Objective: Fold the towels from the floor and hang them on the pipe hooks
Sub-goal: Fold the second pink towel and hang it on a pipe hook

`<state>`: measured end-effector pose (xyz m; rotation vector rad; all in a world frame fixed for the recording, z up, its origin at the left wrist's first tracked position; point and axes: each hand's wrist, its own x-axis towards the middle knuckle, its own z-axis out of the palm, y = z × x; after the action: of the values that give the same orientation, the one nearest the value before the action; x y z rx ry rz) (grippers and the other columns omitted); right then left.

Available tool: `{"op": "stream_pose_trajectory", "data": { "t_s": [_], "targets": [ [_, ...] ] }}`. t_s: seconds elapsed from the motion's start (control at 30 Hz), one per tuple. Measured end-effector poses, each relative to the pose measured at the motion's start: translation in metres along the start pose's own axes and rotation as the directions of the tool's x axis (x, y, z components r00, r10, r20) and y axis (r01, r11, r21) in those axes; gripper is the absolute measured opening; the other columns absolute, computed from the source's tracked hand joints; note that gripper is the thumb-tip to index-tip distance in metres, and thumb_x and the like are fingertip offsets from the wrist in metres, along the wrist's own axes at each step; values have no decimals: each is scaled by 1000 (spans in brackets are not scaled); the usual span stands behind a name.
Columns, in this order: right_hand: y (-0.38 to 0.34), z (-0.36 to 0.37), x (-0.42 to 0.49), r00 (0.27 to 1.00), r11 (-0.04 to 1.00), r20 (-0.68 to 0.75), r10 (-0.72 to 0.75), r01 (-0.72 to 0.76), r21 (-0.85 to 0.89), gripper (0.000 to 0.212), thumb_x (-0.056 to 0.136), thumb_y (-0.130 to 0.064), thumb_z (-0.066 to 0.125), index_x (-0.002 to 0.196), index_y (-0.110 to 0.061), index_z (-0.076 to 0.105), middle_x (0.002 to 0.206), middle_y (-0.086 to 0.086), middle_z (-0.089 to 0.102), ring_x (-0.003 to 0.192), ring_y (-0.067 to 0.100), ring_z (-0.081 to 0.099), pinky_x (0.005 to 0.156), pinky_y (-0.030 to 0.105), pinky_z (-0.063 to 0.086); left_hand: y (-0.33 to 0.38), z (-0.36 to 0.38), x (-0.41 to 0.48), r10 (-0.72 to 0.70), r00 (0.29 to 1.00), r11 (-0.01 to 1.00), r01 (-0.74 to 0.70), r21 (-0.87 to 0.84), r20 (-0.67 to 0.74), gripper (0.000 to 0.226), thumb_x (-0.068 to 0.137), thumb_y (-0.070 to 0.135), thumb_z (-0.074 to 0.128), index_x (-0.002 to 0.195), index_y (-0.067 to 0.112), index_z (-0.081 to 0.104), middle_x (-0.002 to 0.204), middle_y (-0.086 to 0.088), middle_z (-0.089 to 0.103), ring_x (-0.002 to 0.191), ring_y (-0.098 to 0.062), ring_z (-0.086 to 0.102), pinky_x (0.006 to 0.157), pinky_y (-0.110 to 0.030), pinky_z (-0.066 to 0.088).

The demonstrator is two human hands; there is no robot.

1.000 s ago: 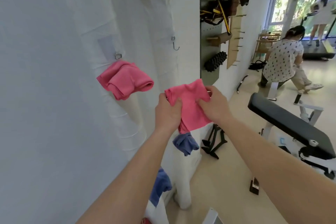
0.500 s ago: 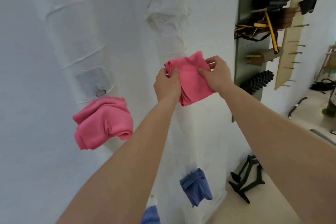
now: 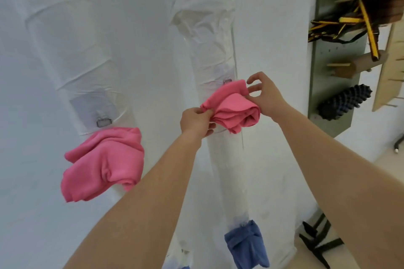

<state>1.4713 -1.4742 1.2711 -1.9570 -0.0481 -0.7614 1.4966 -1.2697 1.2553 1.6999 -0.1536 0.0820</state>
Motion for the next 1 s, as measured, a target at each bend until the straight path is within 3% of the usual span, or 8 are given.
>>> {"op": "stream_pose_trajectory", "data": {
  "t_s": [0.13, 0.2, 0.3, 0.37, 0.53, 0.73, 0.87, 1.0],
  "targets": [
    [-4, -6, -5, 993, 996, 78, -87, 89, -23, 28, 90, -9, 63, 116, -19, 67, 106, 1, 70, 92, 15, 68, 64, 32, 56, 1, 0, 5, 170, 973, 974, -143, 176, -153, 27, 78, 21, 78, 91, 17, 54, 96, -5, 65, 77, -20, 61, 68, -33, 53],
    [-12, -10, -10, 986, 988, 157, 57, -78, 132, 26, 96, -14, 54, 118, -18, 69, 107, 4, 69, 72, 14, 68, 51, 28, 54, 5, -1, 3, 457, 875, 844, -370, 388, -160, 33, 75, 12, 75, 95, 20, 51, 101, -1, 53, 82, -16, 53, 73, -27, 45],
    [-21, -20, -14, 941, 964, 314, 123, -189, 187, 29, 99, -36, 54, 113, -18, 71, 106, 1, 70, 66, 11, 69, 56, 30, 57, 11, 0, -1, 706, 705, 582, -633, 511, 69, 22, 78, 4, 63, 93, 20, 64, 101, 1, 55, 86, -12, 53, 76, -23, 44],
    [-20, -25, -13, 928, 984, 365, 72, -125, 123, 28, 95, -41, 61, 114, -23, 71, 105, -4, 73, 77, 7, 72, 60, 29, 59, 11, 1, -2, 723, 675, 533, -680, 503, 146, 18, 86, 9, 59, 91, 21, 71, 97, 2, 63, 87, -11, 56, 79, -25, 46],
    [-18, -22, -5, 932, 996, 361, 24, 9, -90, 34, 88, -37, 73, 118, -22, 71, 104, -7, 74, 90, 20, 73, 74, 44, 62, 16, 5, -14, 564, 818, 718, -552, 424, 111, 28, 92, 51, 50, 111, 35, 63, 105, 12, 66, 93, -12, 64, 85, -37, 52],
    [-5, -12, -6, 967, 941, 251, -33, 115, -318, 20, 86, -42, 73, 80, -25, 65, 87, -4, 67, 79, 15, 65, 71, 29, 47, 15, 7, -12, 542, 799, 535, -568, 625, 263, 53, 88, 60, 55, 135, 36, 52, 127, 12, 54, 110, -12, 57, 90, -36, 50],
    [-11, -14, -14, 973, 978, 177, -151, 173, -119, 54, 80, -23, 80, 127, -29, 55, 120, -6, 62, 80, 8, 71, 73, 20, 53, 21, 5, -10, 596, 742, 335, -576, 745, 306, 56, 85, 60, 59, 134, 33, 55, 121, 5, 50, 112, -20, 46, 85, -39, 49],
    [-12, -15, -22, 939, 975, 325, -112, 166, -145, 55, 85, -26, 75, 136, -36, 56, 132, -10, 60, 85, 2, 72, 83, 21, 52, 20, 4, -13, 649, 689, 239, -586, 774, 322, 45, 89, 48, 61, 130, 31, 59, 114, 1, 48, 103, -24, 43, 77, -41, 51]
  ]
}}
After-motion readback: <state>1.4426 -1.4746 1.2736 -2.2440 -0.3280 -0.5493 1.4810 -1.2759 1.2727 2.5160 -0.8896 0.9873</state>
